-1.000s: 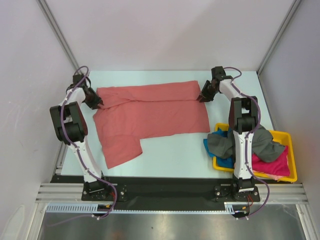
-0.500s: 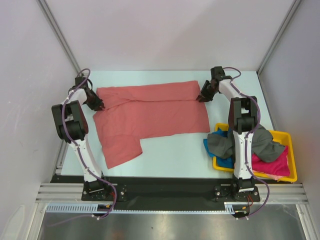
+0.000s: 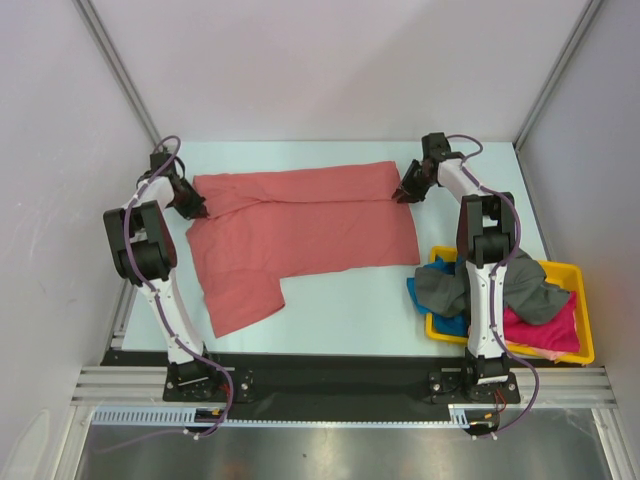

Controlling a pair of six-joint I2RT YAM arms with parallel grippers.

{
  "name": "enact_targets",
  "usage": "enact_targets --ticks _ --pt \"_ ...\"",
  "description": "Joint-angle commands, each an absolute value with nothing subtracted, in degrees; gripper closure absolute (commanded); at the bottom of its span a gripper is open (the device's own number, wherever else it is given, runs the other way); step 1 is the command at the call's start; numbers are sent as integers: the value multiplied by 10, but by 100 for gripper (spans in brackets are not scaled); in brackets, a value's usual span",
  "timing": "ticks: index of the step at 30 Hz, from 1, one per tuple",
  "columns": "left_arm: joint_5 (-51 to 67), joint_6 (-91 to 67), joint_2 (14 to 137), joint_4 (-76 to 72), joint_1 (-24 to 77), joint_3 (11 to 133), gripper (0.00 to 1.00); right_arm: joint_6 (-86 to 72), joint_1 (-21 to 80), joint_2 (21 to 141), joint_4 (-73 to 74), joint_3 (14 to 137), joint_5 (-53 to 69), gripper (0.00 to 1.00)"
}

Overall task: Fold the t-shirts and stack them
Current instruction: Fold the tshirt

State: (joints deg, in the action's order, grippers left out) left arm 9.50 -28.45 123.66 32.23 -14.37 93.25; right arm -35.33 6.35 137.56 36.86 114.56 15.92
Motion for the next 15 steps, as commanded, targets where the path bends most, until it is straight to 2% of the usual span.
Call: enact_targets --ticks 1,15 --pt "105 -291 1221 310 -141 963 100 -372 59 1385 353 1166 154 69" --pt "113 -297 1215 308 -140 984 100 -408 52 1390 331 1155 149 73"
